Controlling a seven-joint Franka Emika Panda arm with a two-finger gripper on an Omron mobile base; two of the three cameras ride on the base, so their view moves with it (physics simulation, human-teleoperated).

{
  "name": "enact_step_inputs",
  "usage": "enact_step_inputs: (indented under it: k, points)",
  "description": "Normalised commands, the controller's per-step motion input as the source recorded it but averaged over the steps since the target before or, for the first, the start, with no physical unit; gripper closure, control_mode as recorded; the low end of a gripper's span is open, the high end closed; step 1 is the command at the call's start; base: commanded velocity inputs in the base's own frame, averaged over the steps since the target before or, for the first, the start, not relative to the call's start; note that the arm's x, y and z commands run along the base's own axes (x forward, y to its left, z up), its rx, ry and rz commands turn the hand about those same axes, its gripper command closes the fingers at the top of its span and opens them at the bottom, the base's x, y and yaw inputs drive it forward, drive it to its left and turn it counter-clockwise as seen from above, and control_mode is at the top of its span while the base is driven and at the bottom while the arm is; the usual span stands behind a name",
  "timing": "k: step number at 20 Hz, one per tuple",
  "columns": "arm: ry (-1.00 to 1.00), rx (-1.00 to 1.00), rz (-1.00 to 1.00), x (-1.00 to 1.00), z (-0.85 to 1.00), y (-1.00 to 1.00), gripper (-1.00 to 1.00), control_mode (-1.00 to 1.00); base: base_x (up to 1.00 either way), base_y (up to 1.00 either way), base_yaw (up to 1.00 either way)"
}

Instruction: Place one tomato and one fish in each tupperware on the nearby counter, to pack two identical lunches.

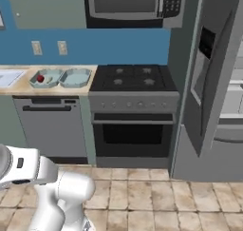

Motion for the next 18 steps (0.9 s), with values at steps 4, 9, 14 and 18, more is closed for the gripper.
enact_step_inputs:
  k: [4, 9, 14, 18]
  points:
    - [0.00, 0.00, 0.00, 0.00, 0.00, 0.00, -1.00, 1.00, -0.63, -1.00, -0.23]
    - [0.00, 0.00, 0.00, 0.00, 0.00, 0.00, -1.00, 1.00, -0.10, -1.00, -0.20]
    - [0.00, 0.00, 0.00, 0.00, 0.00, 0.00, -1.00, 1.00, 0.32, -0.94, -0.14]
    - [0.00, 0.00, 0.00, 0.00, 0.00, 0.00, -1.00, 1.00, 0.81, -0.75, -0.11]
